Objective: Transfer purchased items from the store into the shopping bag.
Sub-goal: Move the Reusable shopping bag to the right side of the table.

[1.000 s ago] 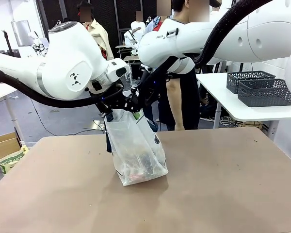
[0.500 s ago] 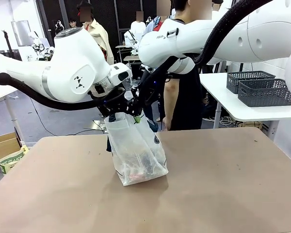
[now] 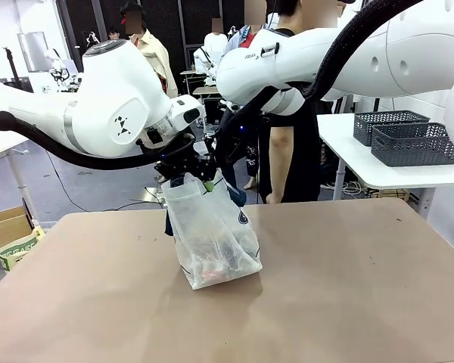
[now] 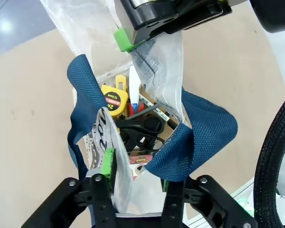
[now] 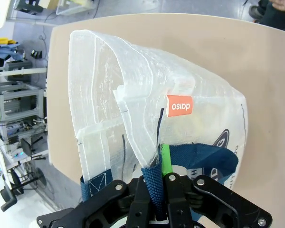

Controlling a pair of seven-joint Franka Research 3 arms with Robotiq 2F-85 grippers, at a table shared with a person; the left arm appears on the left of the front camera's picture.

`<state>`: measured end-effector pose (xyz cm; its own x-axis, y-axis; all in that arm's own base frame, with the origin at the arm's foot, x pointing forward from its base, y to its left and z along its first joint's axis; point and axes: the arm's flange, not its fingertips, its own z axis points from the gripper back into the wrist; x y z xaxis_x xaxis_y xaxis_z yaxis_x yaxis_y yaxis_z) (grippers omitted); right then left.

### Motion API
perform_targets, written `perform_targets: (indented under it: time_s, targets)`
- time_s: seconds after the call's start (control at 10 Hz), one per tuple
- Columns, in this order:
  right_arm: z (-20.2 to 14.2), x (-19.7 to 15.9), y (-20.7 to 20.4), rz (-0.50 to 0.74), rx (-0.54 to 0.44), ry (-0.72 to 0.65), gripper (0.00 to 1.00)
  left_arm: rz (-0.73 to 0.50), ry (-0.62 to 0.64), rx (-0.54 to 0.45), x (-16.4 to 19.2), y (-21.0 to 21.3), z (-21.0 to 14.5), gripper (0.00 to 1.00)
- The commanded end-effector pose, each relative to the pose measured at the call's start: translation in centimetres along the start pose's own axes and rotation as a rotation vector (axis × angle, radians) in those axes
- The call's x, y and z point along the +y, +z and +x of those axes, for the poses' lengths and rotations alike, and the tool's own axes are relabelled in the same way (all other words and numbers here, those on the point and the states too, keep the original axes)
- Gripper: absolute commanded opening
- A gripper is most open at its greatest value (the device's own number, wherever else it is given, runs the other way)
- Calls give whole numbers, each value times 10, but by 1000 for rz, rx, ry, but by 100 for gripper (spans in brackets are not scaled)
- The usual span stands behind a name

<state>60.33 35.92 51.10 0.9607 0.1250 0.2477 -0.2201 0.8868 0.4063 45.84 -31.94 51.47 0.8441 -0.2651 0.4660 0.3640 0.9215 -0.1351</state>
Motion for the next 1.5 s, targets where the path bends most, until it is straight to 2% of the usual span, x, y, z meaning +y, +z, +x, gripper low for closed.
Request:
perform_targets:
  time_s: [0.0,0.7,0.9,1.0,1.1,1.4]
  targets:
    - [2,-2,6,41,22,12,0,30,-3,-21,-1,3,-1,0]
    - [-8,-8,15,85,30,56,0,28,-40,-31,-3,5,-2,0]
    - [-9,-9,17,89,28,60,0,78,-72,-30,-7,4,-3,0]
    - [-10,-10,19,114,42,100,0,13,-31,-9,-4,3,0,0]
    - [-13,-13,22,136,42,142,19,13,-31,-9,-4,3,0,0]
    - [-26,-22,40,188,14,155,77,13,-31,-9,-4,3,0,0]
